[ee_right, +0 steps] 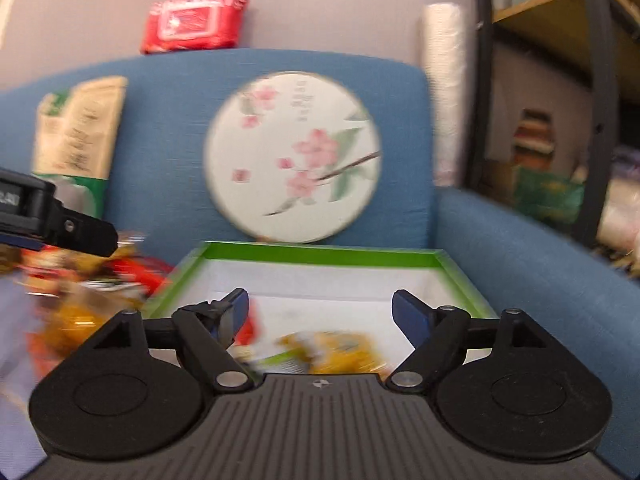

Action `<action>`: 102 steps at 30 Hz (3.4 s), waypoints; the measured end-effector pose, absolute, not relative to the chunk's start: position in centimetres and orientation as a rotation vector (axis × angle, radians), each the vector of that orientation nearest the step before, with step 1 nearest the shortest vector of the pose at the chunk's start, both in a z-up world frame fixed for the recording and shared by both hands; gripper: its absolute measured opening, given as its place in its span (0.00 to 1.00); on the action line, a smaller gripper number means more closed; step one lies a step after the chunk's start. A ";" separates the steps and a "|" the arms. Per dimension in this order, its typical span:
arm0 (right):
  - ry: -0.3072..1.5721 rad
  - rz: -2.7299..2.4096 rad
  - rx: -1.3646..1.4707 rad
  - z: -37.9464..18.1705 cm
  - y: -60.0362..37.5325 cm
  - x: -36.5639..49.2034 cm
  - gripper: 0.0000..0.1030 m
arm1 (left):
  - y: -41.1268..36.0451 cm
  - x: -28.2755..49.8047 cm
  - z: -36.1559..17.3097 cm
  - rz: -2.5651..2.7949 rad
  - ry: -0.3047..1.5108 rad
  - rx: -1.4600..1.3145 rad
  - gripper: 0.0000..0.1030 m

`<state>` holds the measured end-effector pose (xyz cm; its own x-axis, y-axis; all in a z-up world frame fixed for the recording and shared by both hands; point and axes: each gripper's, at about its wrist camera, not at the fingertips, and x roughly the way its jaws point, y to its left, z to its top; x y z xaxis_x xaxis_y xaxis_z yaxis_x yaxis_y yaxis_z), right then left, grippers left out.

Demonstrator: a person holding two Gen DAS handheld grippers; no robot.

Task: Organize snacks
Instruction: 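Grasp red-white candy with left gripper while right gripper grasps yellow chip bag, drop both in box, then grasp nut bag with left gripper while right gripper grasps orange-wrapped snack, drop both in box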

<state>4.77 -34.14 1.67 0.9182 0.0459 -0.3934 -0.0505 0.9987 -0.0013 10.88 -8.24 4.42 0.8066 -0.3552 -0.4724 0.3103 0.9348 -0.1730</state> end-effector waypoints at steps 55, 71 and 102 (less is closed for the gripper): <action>0.740 0.530 -0.017 -0.6 -25.9 3.6 1.00 | 1.5 8.3 -2.8 -0.483 0.748 -0.286 0.66; 0.669 0.677 -0.043 1.1 -23.9 1.0 1.00 | 3.9 6.5 -0.6 -0.472 0.692 -0.349 1.00; 0.531 0.603 -0.060 2.0 -25.0 1.2 0.64 | -0.6 7.4 1.8 -0.640 0.714 -0.349 0.89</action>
